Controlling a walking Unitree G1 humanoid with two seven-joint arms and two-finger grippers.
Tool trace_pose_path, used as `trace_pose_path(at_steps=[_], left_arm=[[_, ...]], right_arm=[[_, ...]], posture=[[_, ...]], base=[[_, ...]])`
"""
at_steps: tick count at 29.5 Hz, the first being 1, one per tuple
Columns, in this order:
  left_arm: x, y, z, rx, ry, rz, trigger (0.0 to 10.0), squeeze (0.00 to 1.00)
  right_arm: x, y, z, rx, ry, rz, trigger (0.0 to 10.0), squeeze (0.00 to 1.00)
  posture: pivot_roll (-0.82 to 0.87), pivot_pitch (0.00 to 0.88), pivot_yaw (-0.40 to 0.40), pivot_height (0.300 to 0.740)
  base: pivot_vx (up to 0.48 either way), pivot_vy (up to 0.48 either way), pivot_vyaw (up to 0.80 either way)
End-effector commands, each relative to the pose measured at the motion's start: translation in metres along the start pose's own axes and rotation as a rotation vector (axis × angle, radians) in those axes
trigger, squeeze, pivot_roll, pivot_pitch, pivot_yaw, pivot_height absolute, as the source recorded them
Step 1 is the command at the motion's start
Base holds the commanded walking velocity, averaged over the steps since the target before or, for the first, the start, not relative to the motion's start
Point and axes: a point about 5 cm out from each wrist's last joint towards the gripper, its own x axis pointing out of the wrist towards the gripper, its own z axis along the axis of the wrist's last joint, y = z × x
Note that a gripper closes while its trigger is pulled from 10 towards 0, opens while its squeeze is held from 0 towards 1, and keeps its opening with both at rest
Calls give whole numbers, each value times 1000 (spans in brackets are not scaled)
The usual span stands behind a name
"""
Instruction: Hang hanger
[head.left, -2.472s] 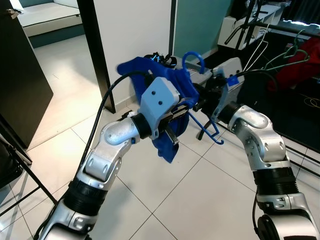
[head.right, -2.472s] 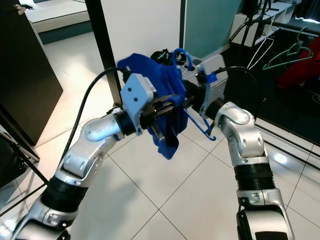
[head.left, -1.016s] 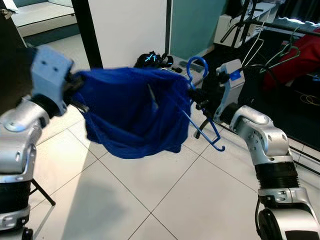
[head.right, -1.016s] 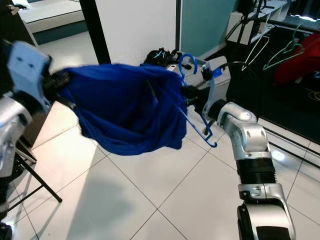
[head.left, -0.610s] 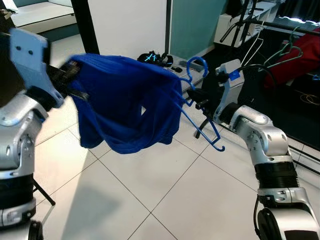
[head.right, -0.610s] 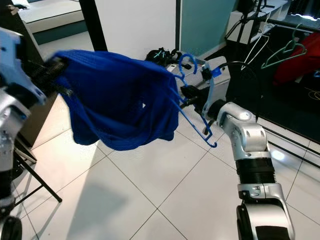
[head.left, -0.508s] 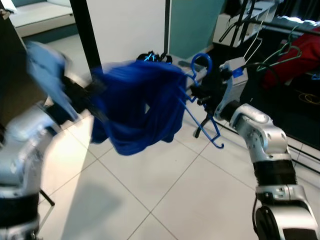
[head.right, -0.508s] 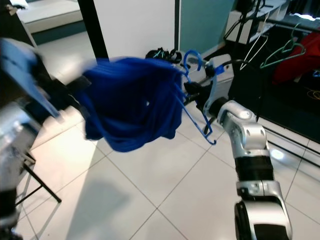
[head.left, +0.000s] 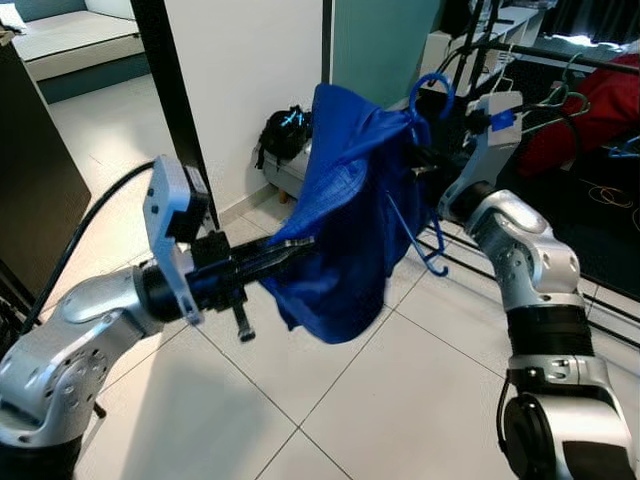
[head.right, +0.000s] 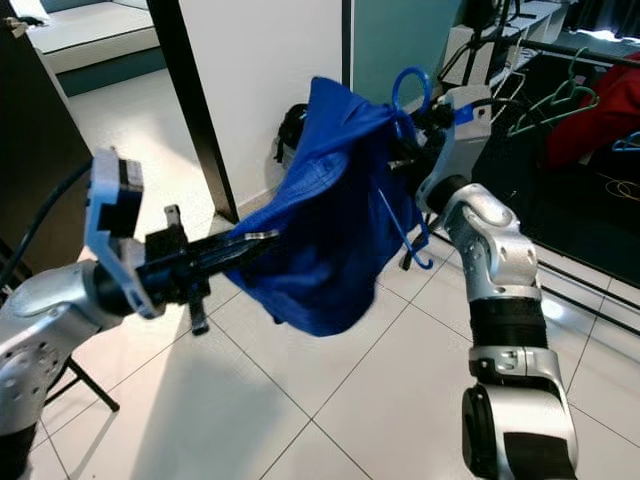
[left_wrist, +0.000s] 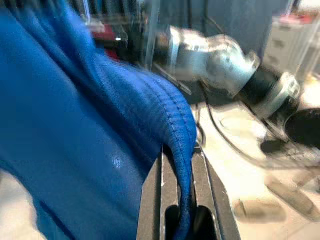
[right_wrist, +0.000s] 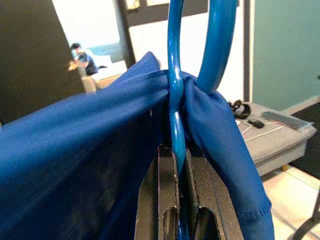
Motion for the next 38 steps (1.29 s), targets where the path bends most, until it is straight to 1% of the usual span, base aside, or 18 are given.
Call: trace_pose_path(at_steps=[1,3,6,7,8,11,14,15,22,26,29,31,32,33,34,36,37,38], left_arm=[[-1,-13,-8,-34,54,-94,10000,0],[-8,-23,-32,-79,190,-127,10000,0],[-12,-26,-43,-91,253,-136,10000,0],[-17,-22,-58,-93,317,-80,10000,0],[-17,-22,-58,-93,317,-80,10000,0],[-26,-3,-94,-49,451,130,10000,0],[-28,3,-102,-37,486,203,10000,0],[-32,9,-110,-33,521,265,10000,0],[-39,5,-124,-4,621,260,10000,0],[-45,6,-137,51,708,264,10000,0],[-45,5,-138,60,709,263,10000,0],[-40,3,-129,27,641,246,10000,0],[-36,1,-123,-7,594,227,10000,35],[-36,1,-123,-7,594,227,10000,35],[-28,-5,-111,-67,503,173,10000,310],[-26,-6,-109,-75,486,159,10000,310],[-20,-11,-99,-117,412,113,10000,1000],[-17,-15,-92,-142,362,79,10000,1000]], right_arm=[[1,-6,8,40,-57,-38,10000,0],[1,-7,11,66,-69,-38,10000,0],[2,-7,12,77,-74,-35,10000,0],[2,-6,12,87,-74,-28,10000,0],[2,-6,12,87,-74,-28,10000,0],[4,-3,12,102,-71,-12,10000,0],[5,-1,11,110,-69,-4,10000,0],[6,0,11,114,-70,5,10000,0],[7,2,12,125,-73,18,10000,0],[7,5,13,134,-76,51,10000,0],[6,9,14,137,-86,84,10000,0],[4,18,17,141,-108,152,10000,0],[4,21,18,141,-116,177,10000,0],[4,21,18,141,-116,177,10000,0],[3,26,19,140,-125,208,10000,0],[3,27,19,140,-127,213,10000,0],[3,29,20,140,-133,230,10000,0],[3,31,21,140,-138,241,10000,0]], posture=[[4,73,8,740],[2,71,8,740],[2,71,8,740],[3,69,9,740],[3,69,9,740],[4,64,9,740],[4,63,9,740],[3,60,11,740],[1,61,11,740],[1,67,11,740],[1,72,10,740],[1,76,9,740],[1,76,9,740],[1,76,9,740],[2,76,7,740],[2,76,7,740],[3,75,7,740],[3,75,7,740]], base=[[0,0,0],[0,0,0],[0,0,0],[0,0,0],[0,0,0],[0,0,0],[0,0,0],[0,0,0],[0,0,0],[0,0,0],[0,0,0],[0,0,0],[0,0,0],[0,0,0],[0,0,0],[0,0,0],[0,0,0],[0,0,0]])
